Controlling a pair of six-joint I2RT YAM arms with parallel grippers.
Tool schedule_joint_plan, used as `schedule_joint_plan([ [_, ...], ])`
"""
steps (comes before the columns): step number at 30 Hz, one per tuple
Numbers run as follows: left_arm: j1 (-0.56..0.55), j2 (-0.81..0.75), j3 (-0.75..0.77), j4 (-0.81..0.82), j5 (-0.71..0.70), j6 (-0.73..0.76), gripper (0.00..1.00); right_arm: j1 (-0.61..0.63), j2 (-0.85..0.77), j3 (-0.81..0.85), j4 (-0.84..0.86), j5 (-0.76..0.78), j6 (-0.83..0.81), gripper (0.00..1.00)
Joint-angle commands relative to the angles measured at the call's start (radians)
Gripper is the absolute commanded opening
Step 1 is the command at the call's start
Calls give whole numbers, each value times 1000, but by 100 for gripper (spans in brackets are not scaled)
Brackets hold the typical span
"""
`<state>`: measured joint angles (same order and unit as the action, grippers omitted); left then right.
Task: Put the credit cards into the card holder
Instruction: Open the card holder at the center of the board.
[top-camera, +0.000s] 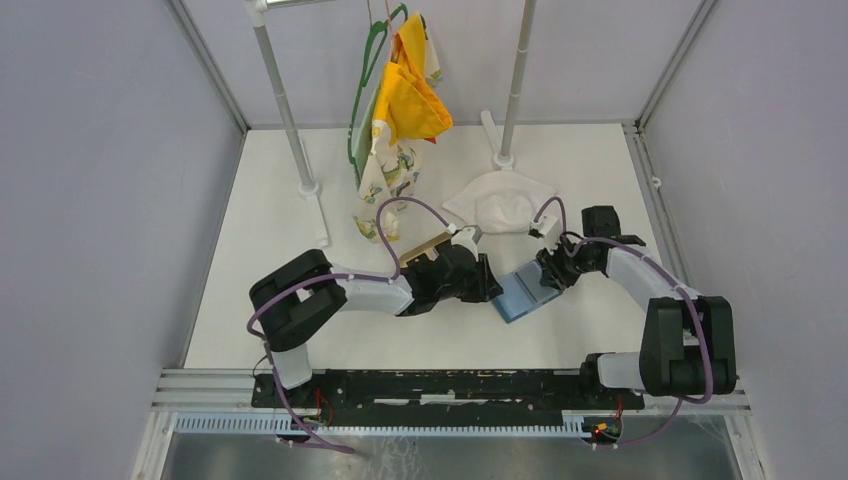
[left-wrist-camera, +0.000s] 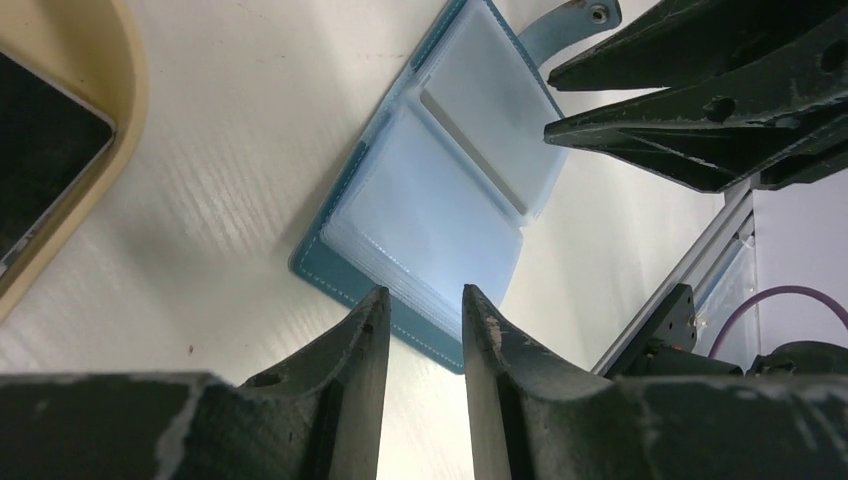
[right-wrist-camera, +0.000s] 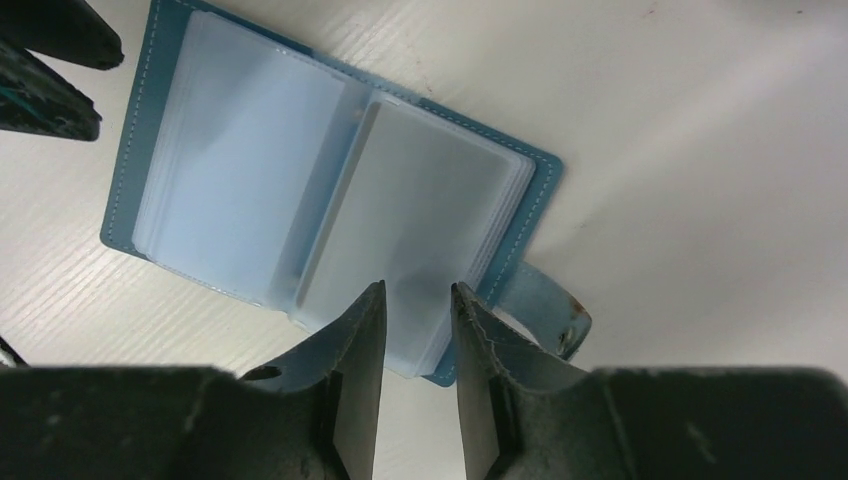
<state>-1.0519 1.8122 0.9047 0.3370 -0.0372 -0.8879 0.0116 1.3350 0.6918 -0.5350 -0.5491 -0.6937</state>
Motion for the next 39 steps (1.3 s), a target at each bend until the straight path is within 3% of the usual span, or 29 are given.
schedule_joint_plan([
  [1,-13,-89,-17,-1,-35,78,39,3,28,38,-16,-37,-9,38],
  [4,-18,-130,-25,1,-37,99,42,10,40,38,-13,-23,-5,44],
  [11,-24,-169,-60,65,-21,115,46,20,42,28,12,28,11,46],
  [22,-22,-23,-33,156,33,80,46,27,66,44,-32,-55,-6,34],
  [39,-23,65,-7,179,69,72,46,27,95,61,-80,-212,-10,30],
])
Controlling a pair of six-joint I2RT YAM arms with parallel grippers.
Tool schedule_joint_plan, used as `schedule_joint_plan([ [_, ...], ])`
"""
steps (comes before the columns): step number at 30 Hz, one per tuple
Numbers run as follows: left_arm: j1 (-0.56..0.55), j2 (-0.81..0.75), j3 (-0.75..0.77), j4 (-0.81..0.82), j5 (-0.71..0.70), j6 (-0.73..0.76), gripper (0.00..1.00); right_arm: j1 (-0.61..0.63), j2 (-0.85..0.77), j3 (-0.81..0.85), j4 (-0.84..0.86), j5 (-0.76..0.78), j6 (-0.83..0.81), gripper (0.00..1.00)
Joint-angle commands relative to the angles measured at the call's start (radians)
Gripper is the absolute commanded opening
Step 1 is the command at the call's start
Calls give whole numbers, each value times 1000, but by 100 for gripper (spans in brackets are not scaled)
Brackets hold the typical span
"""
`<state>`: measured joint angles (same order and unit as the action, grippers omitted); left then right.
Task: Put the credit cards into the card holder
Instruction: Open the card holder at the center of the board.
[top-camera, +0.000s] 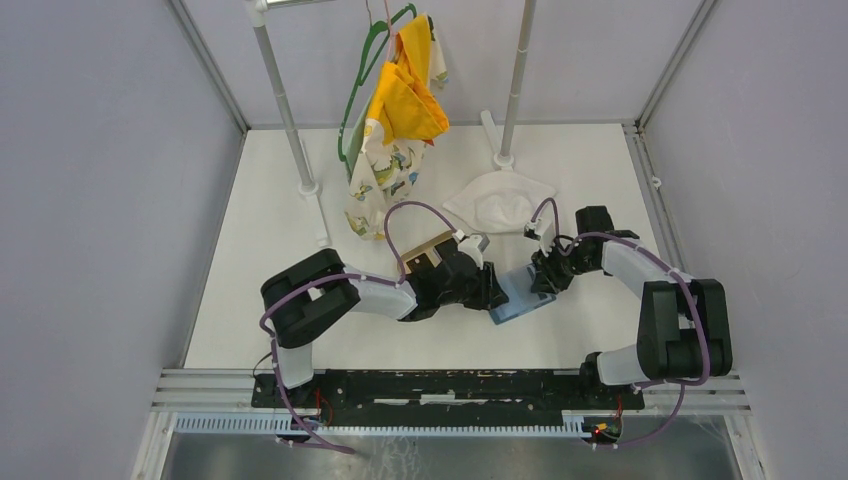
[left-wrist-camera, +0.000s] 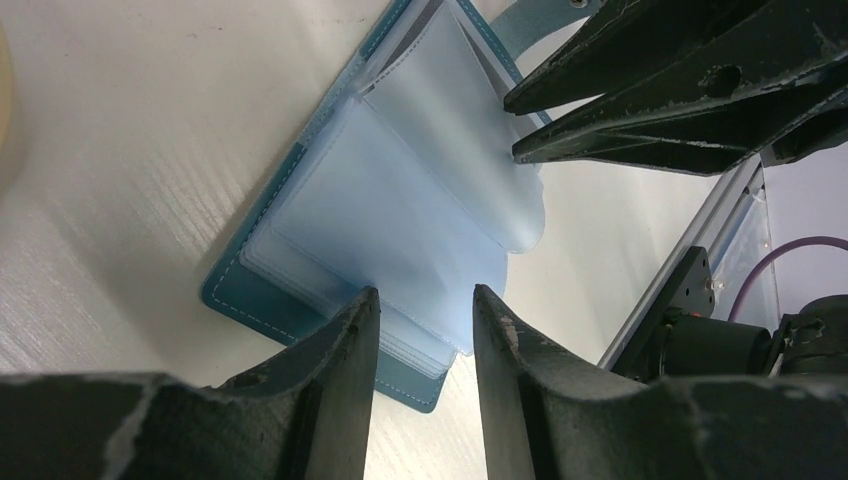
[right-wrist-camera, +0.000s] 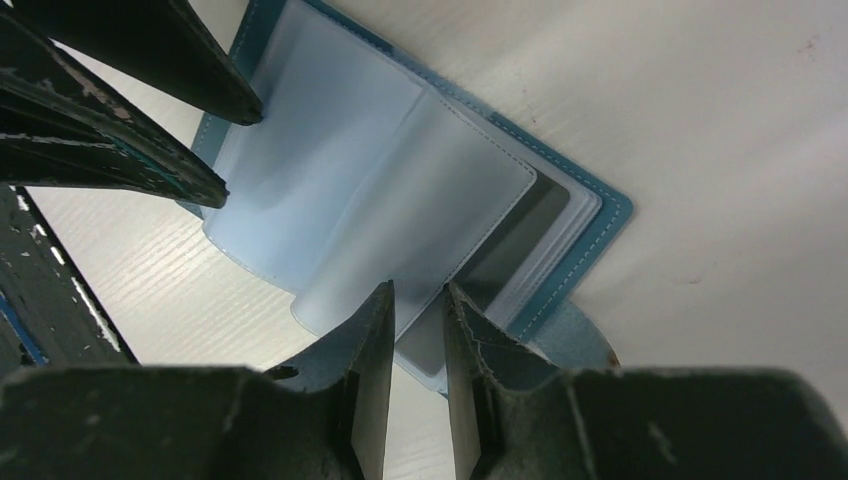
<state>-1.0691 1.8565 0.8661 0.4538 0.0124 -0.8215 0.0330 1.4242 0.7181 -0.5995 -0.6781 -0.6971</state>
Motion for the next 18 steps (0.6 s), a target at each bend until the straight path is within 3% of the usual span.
schedule_joint_plan([
  [1,-6,21,30,63,19,5,46,5,8,36,-16,-95,-5,30],
  [18,-5,-91,-38,44,-9,23,49,18,61,12,32,-317,46,35],
])
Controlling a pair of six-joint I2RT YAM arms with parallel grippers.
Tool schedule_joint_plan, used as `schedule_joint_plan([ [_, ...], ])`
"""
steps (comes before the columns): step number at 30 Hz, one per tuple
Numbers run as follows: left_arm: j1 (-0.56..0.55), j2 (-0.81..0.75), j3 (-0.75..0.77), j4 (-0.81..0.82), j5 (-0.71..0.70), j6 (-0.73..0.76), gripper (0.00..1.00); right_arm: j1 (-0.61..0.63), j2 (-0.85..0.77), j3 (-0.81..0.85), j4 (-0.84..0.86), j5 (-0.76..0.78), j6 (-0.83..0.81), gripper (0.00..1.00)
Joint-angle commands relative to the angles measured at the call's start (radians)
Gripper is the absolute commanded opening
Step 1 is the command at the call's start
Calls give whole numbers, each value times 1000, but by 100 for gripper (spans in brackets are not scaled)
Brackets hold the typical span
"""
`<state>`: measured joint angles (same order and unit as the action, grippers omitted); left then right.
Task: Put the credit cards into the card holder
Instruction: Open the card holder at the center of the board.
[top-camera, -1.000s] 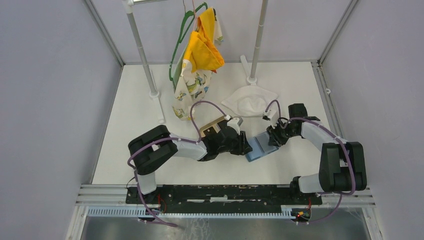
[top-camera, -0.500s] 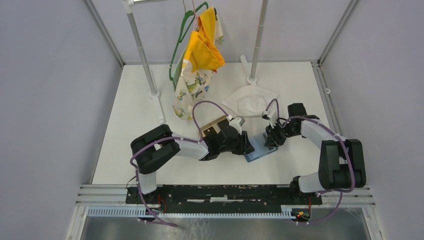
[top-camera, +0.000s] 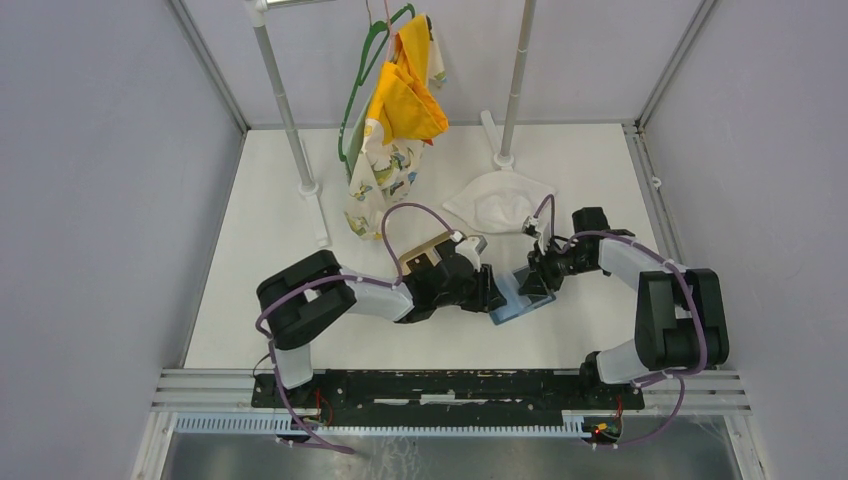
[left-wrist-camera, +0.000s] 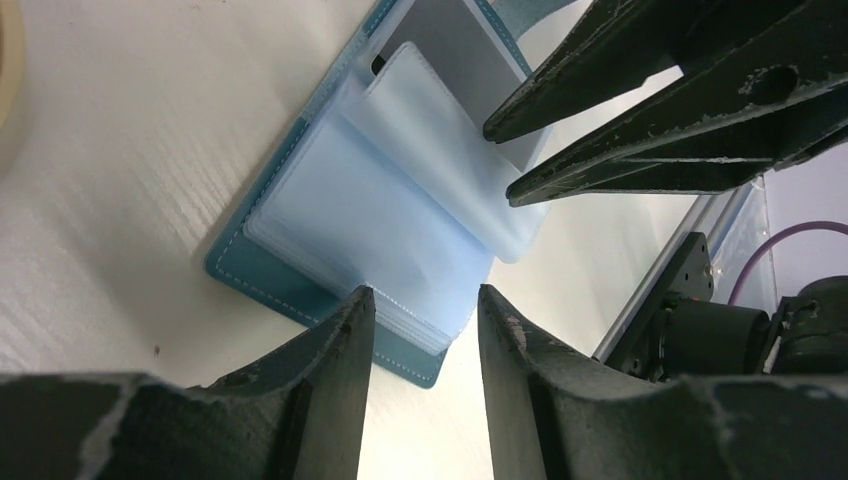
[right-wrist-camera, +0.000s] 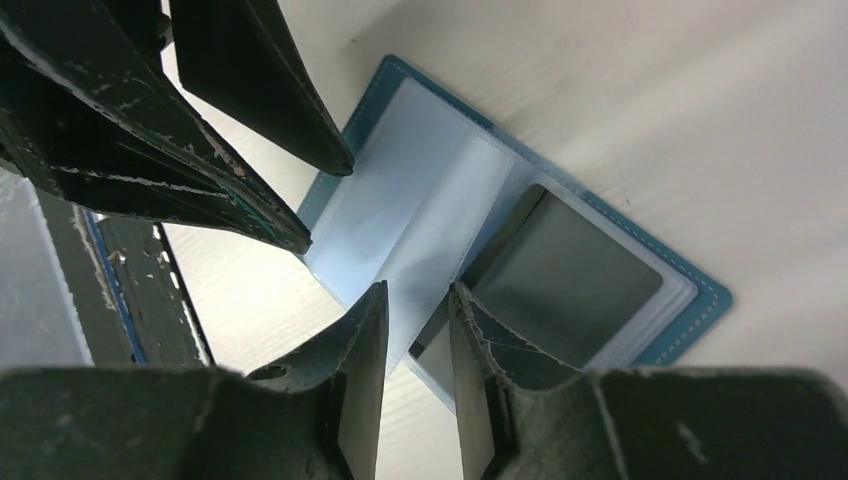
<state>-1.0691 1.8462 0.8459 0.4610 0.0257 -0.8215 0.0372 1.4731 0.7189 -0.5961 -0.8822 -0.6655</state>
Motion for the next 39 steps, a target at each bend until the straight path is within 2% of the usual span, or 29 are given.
schedule_joint_plan([
  [1,-5,-90,-25,32,-23,25,49,16,15,9,33,-122,20,35],
  [9,-10,-170,-40,-31,-82,53,49,65,62,-4,49,-185,35,37],
  [19,-12,-347,-74,-164,-207,115,51,175,106,-1,47,-160,18,43],
  [26,-12,-413,-90,-214,-258,139,53,215,139,23,19,-147,0,46],
  [30,-12,-430,-98,-224,-275,151,54,215,99,41,-15,-149,-48,46],
  [39,11,-416,-39,-375,-431,177,59,214,-27,32,6,18,-134,42],
])
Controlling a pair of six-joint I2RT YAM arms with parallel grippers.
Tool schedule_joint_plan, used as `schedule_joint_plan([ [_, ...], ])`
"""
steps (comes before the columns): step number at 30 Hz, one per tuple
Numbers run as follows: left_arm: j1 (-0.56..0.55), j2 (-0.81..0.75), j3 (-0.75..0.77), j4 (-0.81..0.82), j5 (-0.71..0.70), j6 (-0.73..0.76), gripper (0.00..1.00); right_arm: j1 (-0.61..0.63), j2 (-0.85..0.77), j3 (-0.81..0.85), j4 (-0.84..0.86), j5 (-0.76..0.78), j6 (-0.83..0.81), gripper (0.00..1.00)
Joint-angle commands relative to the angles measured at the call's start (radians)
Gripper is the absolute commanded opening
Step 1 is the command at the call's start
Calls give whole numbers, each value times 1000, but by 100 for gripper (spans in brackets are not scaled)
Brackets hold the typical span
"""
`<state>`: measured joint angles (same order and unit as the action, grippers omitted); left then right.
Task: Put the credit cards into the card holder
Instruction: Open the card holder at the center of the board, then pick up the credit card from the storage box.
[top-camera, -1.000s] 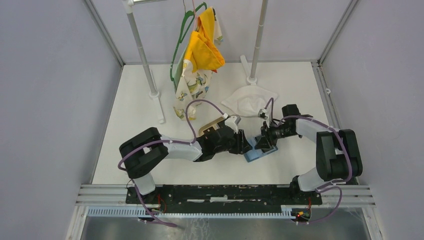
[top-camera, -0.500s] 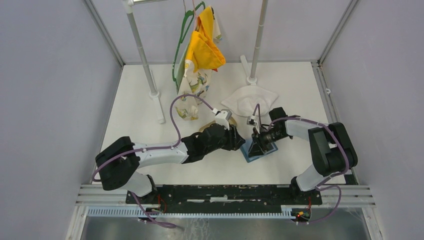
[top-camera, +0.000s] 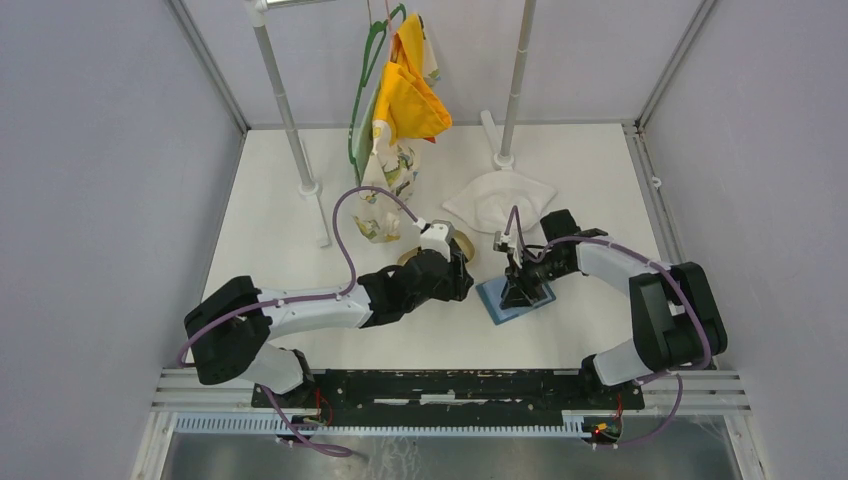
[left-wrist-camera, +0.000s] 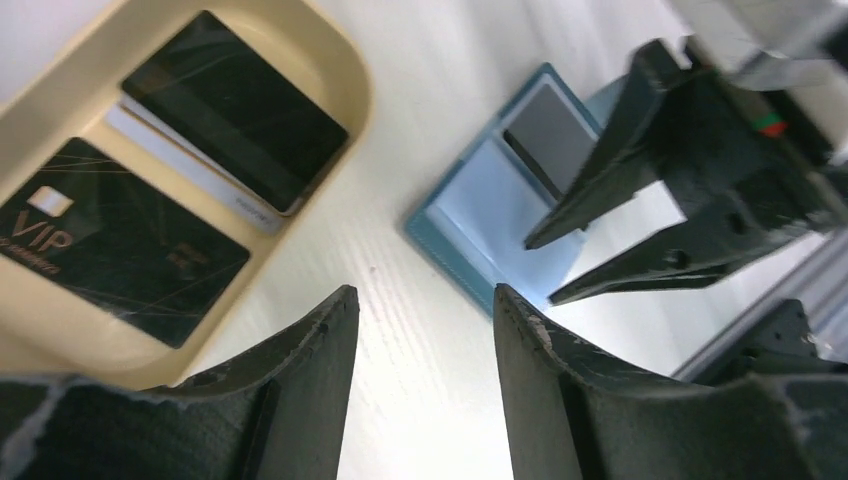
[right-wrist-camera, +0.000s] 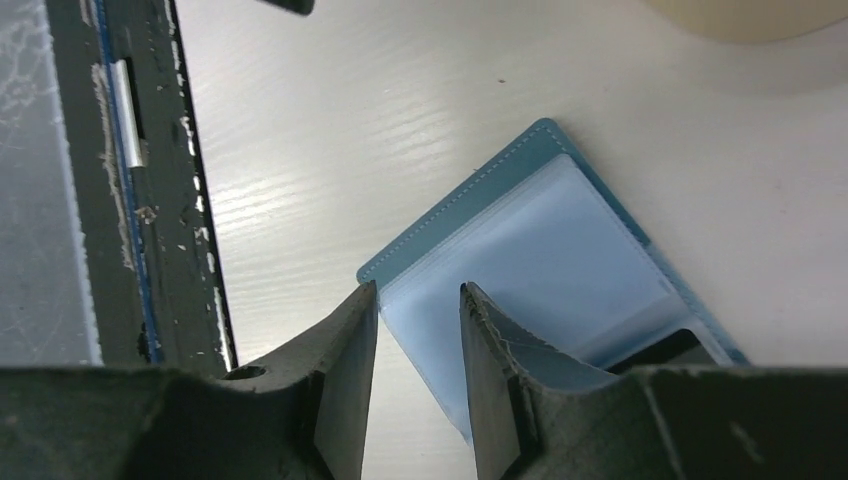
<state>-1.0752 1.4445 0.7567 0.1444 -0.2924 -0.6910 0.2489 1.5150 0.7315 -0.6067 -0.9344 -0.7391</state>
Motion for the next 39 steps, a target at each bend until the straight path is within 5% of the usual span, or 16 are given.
schedule_joint_plan([
  [1,31,-16,48,-49,-111,39,60,2,-80,15,27,85,-64,41],
  [6,144,-23,26,14,31,-18,68,2,-116,2,67,152,-86,38],
  [13,235,-13,30,29,148,-61,91,0,-185,-24,107,163,-138,39],
  [21,290,24,32,37,189,-110,88,1,-245,108,202,243,-46,45],
  [28,295,56,56,36,155,-157,85,25,-74,290,382,253,275,44],
  [39,296,141,119,-84,118,-222,79,114,119,312,521,400,437,53],
])
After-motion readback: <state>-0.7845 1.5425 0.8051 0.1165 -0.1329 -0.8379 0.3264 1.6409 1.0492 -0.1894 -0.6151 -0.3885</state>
